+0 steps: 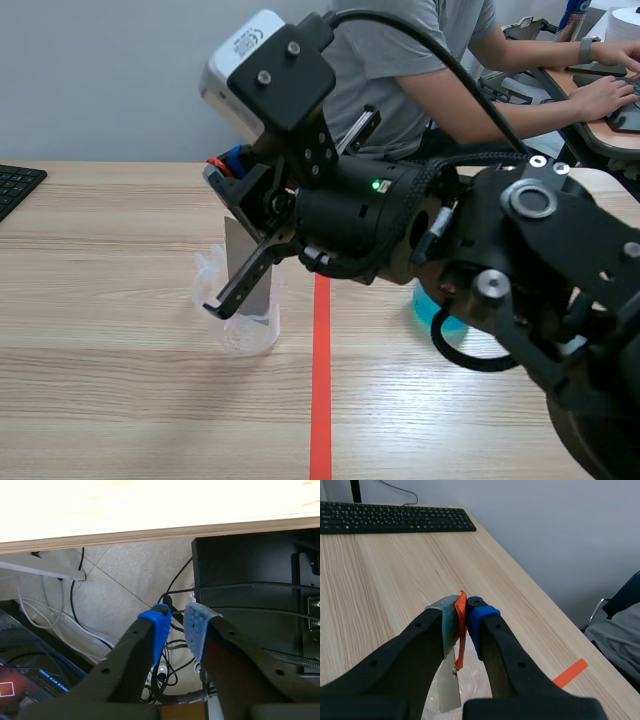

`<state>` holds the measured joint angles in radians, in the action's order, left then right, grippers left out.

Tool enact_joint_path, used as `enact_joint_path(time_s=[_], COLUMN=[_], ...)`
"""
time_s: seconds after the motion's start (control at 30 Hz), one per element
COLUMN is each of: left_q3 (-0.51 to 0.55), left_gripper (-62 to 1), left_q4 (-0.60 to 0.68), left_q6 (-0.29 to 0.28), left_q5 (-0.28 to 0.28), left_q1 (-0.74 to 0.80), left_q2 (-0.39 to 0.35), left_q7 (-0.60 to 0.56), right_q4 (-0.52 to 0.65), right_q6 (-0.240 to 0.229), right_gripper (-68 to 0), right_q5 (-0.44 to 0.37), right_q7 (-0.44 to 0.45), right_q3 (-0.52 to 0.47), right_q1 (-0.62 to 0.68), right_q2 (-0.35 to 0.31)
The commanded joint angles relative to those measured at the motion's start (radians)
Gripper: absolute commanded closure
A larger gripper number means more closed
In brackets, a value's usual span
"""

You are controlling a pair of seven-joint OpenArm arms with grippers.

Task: Do the redox reaction experiment.
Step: 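Move the plate over the blue solution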

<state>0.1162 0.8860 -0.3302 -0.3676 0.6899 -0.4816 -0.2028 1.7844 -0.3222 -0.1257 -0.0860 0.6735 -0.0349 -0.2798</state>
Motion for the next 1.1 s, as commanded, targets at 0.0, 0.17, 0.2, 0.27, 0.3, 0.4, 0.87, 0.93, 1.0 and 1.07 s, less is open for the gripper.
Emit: enact_joint_path(time_s=[0.0,0.17,0.2,0.27,0.3,0.4,0.87,0.93,1.0,1.07], left_q3=[0.006,0.006,0.006,0.006,0.006,0.006,0.006,0.006,0.006,0.006], left_gripper=[-6.2,-3.6,-3.6,-3.6,-3.6,-3.6,-3.6,-3.6,-3.6,-3.6], left_q4=[0.016,0.016,0.016,0.016,0.016,0.016,0.016,0.016,0.016,0.016], left_q6=[-0.002,-0.002,-0.002,-0.002,-0.002,-0.002,-0.002,-0.002,-0.002,-0.002], left_q5=[-0.006,-0.006,-0.006,-0.006,-0.006,-0.006,-0.006,-0.006,-0.006,-0.006], left_q1=[0.013,0.013,0.013,0.013,0.013,0.013,0.013,0.013,0.013,0.013], left_q2=[0.004,0.004,0.004,0.004,0.004,0.004,0.004,0.004,0.004,0.005], left_q7=[-0.007,-0.008,-0.008,-0.008,-0.008,-0.008,-0.008,-0.008,-0.009,-0.01], right_q4=[0.034,0.105,0.121,0.152,0.167,0.215,0.388,0.394,0.394,0.394], right_q6=[-0.002,-0.03,-0.043,-0.065,-0.069,-0.073,-0.173,-0.178,-0.185,-0.189], right_gripper=[-1.5,-1.5,-1.5,-1.5,-1.5,-1.5,-1.5,-1.5,-1.5,-1.5], right_q5=[-0.025,-0.101,-0.116,-0.149,-0.162,-0.19,-0.321,-0.36,-0.406,-0.448], right_q7=[-0.011,-0.1,-0.118,-0.151,-0.167,-0.218,-0.448,-0.451,-0.451,-0.451], right_q3=[-0.016,-0.075,-0.09,-0.121,-0.136,-0.181,-0.446,-0.489,-0.533,-0.574], right_q1=[-0.013,-0.013,-0.013,-0.013,-0.013,-0.013,-0.011,-0.011,-0.011,-0.011], right_q2=[0.0,0.0,0.0,0.0,0.0,0.0,-0.008,-0.035,-0.073,-0.117])
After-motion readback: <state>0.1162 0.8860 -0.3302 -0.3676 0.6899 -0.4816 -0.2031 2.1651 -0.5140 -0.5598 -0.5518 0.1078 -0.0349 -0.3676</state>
